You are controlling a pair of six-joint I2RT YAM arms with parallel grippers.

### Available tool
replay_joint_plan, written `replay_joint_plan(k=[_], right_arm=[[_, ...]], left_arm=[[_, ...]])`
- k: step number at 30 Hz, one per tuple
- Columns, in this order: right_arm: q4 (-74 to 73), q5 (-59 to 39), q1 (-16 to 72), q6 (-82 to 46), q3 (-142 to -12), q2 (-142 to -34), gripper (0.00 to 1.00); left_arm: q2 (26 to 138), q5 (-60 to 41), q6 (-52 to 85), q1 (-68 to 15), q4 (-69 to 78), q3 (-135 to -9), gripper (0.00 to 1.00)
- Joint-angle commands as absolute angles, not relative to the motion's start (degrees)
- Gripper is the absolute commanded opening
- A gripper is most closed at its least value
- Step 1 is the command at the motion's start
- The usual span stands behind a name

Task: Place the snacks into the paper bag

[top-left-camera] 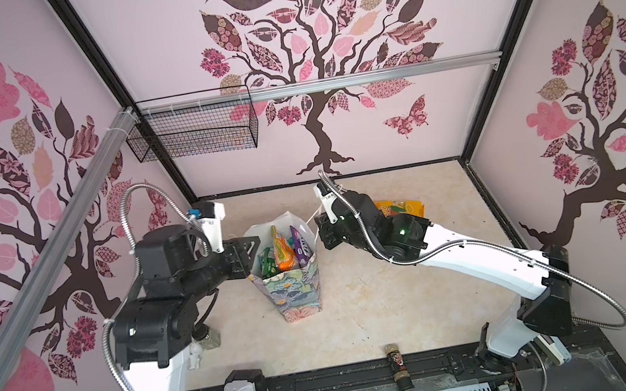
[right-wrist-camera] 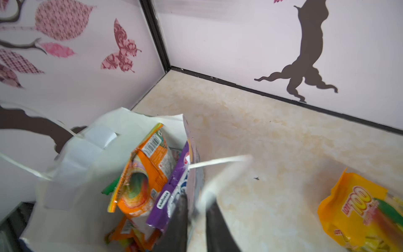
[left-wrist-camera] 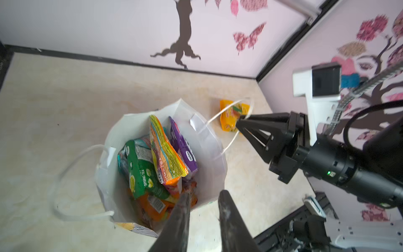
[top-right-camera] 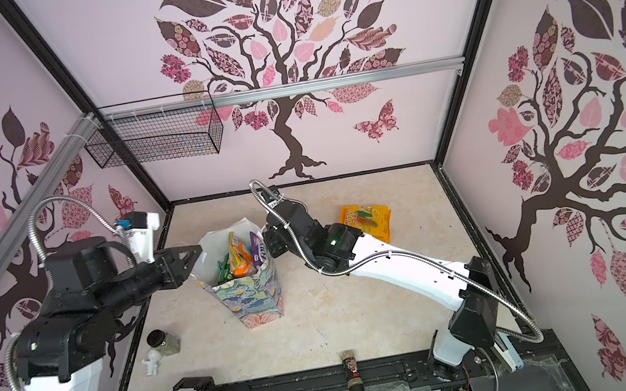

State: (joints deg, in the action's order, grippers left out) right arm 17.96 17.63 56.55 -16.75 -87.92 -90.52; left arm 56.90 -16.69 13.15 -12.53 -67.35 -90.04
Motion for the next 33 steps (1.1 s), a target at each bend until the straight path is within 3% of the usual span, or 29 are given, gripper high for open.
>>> replay_joint_plan(k=[1,4,12,21,33], right_arm=[[12.9,14.1,56.5,-17.0,-86.5,-88.5,0.00],[12.4,14.1,56.5,-16.9,-85.1,-87.0,0.00],[9.7,14.4,56.4,-16.5,-81.0,-83.4,0.00],[8.0,13.0,56.4,-16.6,-78.9,-81.1,0.00],[5.7,11.4,56.4,-16.6,-76.8,-80.2,0.00]], left_arm=[[61.3,-1.2,12.2,-21.1,-70.3,-89.6,0.21],[65.3,2.4,12.1,-22.7,-71.4,-89.5,0.11],[69.7,4.7,12.0,-22.8,-71.5,-88.5,0.00],[74.3,4.7,11.2,-22.9,-71.8,-85.7,0.00],[81.3,-4.1,9.9,-23.9,-62.2,-83.6,0.00]])
